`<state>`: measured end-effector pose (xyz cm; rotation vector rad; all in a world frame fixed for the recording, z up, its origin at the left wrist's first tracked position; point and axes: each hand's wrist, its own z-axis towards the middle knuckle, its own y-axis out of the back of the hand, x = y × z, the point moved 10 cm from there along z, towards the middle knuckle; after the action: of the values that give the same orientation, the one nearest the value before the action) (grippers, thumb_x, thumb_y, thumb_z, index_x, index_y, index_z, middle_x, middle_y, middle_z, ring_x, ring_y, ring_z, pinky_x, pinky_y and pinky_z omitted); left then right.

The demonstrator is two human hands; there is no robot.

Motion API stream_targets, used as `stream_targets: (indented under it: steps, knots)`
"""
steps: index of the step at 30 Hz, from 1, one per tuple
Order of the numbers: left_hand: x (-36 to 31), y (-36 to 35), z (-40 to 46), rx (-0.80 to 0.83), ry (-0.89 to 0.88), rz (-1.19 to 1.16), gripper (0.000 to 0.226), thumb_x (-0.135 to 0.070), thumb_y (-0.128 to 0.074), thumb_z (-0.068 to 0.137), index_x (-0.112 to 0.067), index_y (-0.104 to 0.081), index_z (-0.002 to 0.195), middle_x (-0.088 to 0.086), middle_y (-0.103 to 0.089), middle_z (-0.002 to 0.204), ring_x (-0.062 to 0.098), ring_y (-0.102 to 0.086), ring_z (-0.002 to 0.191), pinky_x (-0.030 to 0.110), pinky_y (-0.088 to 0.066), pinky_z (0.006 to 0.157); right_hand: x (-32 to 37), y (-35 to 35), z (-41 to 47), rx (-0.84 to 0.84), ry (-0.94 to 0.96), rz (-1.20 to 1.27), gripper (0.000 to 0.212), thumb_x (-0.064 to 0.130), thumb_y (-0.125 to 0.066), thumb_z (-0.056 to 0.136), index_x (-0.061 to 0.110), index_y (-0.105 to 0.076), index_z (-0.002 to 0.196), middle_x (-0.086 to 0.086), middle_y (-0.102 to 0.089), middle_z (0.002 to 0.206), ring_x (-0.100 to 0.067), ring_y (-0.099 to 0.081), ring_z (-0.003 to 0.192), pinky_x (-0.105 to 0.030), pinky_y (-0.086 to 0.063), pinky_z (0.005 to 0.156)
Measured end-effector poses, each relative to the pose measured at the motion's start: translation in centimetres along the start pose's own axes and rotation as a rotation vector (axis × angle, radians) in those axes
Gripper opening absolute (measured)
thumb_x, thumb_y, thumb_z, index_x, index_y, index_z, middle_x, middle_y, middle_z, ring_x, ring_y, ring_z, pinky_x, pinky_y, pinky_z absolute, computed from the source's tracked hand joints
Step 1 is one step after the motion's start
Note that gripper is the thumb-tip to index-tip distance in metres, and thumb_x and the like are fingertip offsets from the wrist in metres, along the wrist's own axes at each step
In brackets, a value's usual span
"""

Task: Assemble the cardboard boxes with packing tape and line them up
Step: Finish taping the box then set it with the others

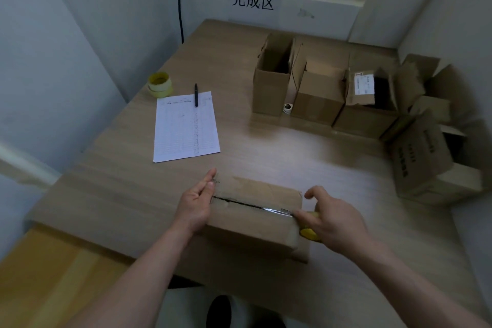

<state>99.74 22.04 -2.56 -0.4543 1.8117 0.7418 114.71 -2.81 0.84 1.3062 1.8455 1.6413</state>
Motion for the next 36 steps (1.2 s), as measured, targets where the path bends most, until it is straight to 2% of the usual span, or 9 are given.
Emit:
stream_targets:
  steps: [4, 6, 12, 16, 20, 23, 28, 31, 36]
  knots:
    - [-0.7, -0.3, 0.6, 0.028, -0.014, 0.103, 0.036, -0.017, -0.046, 0.103, -0.021, -0.052, 0.138, -0.018, -0.047, 0.135, -0.001, -0.043, 0.127, 0.000, -0.028, 0.092, 1.1, -0.6, 0.2, 0.074, 0.135, 0.033, 0.072, 0.058, -0.047, 0.095, 0.051, -0.003, 0.151, 0.010, -0.018, 0.161, -0.018, -0.038, 0.138, -0.037, -0.043, 0.101]
    - [-1.8, -0.7, 1.8, 0.045, -0.063, 0.301, 0.036, -0.025, -0.046, 0.103, -0.031, -0.053, 0.138, -0.017, -0.052, 0.137, 0.008, -0.048, 0.130, 0.009, -0.034, 0.097, 2.4, -1.0, -0.1, 0.116, 0.222, 0.030, 0.061, 0.045, -0.045, 0.101, 0.056, -0.009, 0.149, 0.013, -0.002, 0.164, -0.018, -0.028, 0.145, -0.037, -0.037, 0.109]
    - [-7.8, -6.6, 5.5, 0.054, -0.194, 0.951, 0.041, -0.052, -0.037, 0.100, -0.042, -0.041, 0.139, 0.004, -0.064, 0.122, 0.031, -0.058, 0.112, 0.036, -0.045, 0.082, 3.5, -0.8, -2.6, 0.148, 0.133, 0.056, 0.045, 0.040, -0.052, 0.096, 0.054, -0.036, 0.136, 0.004, -0.038, 0.134, -0.020, -0.050, 0.114, -0.033, -0.043, 0.096]
    - [-7.6, -12.8, 7.8, 0.138, -0.153, 0.709, 0.044, -0.051, -0.051, 0.094, -0.034, -0.052, 0.135, 0.004, -0.057, 0.133, 0.032, -0.046, 0.124, 0.036, -0.041, 0.093, 3.8, -1.5, -4.5, 0.103, -0.016, 0.086, 0.054, 0.056, -0.051, 0.092, 0.053, -0.026, 0.139, 0.004, -0.030, 0.136, -0.016, -0.049, 0.111, -0.034, -0.046, 0.098]
    - [-7.9, -18.1, 7.8, 0.372, -0.269, 0.455, 0.051, -0.033, -0.063, 0.093, -0.026, -0.050, 0.142, 0.006, -0.037, 0.152, 0.022, -0.035, 0.139, 0.025, -0.026, 0.110, 2.6, -3.6, -4.8, 0.147, -0.154, 0.203, 0.066, 0.060, -0.046, 0.092, 0.063, -0.005, 0.145, 0.004, 0.021, 0.160, -0.027, -0.029, 0.143, -0.037, -0.026, 0.116]
    - [-5.7, -18.0, 7.6, 0.481, -0.083, 0.086, 0.065, -0.043, -0.064, 0.087, -0.028, -0.042, 0.146, 0.001, -0.036, 0.154, 0.016, -0.035, 0.141, 0.035, -0.024, 0.119, 1.6, -4.0, -4.1, 0.138, -0.204, 0.306, 0.067, 0.063, -0.049, 0.089, 0.067, -0.008, 0.143, 0.009, 0.028, 0.159, -0.025, -0.019, 0.148, -0.038, -0.023, 0.118]
    - [-4.1, -9.2, 1.6, 0.171, -0.115, 0.062, 0.031, -0.039, -0.069, 0.085, -0.024, -0.057, 0.110, -0.001, -0.062, 0.106, 0.012, -0.060, 0.095, 0.032, -0.053, 0.082, 1.7, -3.3, -1.0, 0.062, -0.202, 0.399, 0.066, 0.059, -0.048, 0.093, 0.065, -0.007, 0.144, 0.014, 0.003, 0.160, -0.023, -0.028, 0.142, -0.040, -0.033, 0.113]
    - [-2.6, -7.8, -3.9, 0.250, -0.092, 0.024, 0.029, -0.033, -0.078, 0.076, -0.022, -0.055, 0.091, -0.001, -0.061, 0.075, 0.007, -0.057, 0.066, 0.019, -0.046, 0.060, 1.9, -2.9, 0.8, 0.036, -0.190, 0.445, 0.066, 0.054, -0.051, 0.094, 0.060, -0.013, 0.147, 0.016, -0.008, 0.156, -0.020, -0.031, 0.139, -0.038, -0.036, 0.111]
    - [1.2, -10.6, -5.3, 0.387, 0.160, -0.183, 0.039, -0.010, -0.078, 0.080, -0.022, -0.050, 0.105, 0.007, -0.071, 0.079, 0.010, -0.063, 0.066, 0.023, -0.048, 0.058, 1.8, -3.1, 1.5, 0.022, -0.167, 0.523, 0.065, 0.049, -0.053, 0.094, 0.061, -0.016, 0.145, 0.016, -0.012, 0.153, -0.021, -0.034, 0.138, -0.045, -0.039, 0.112]
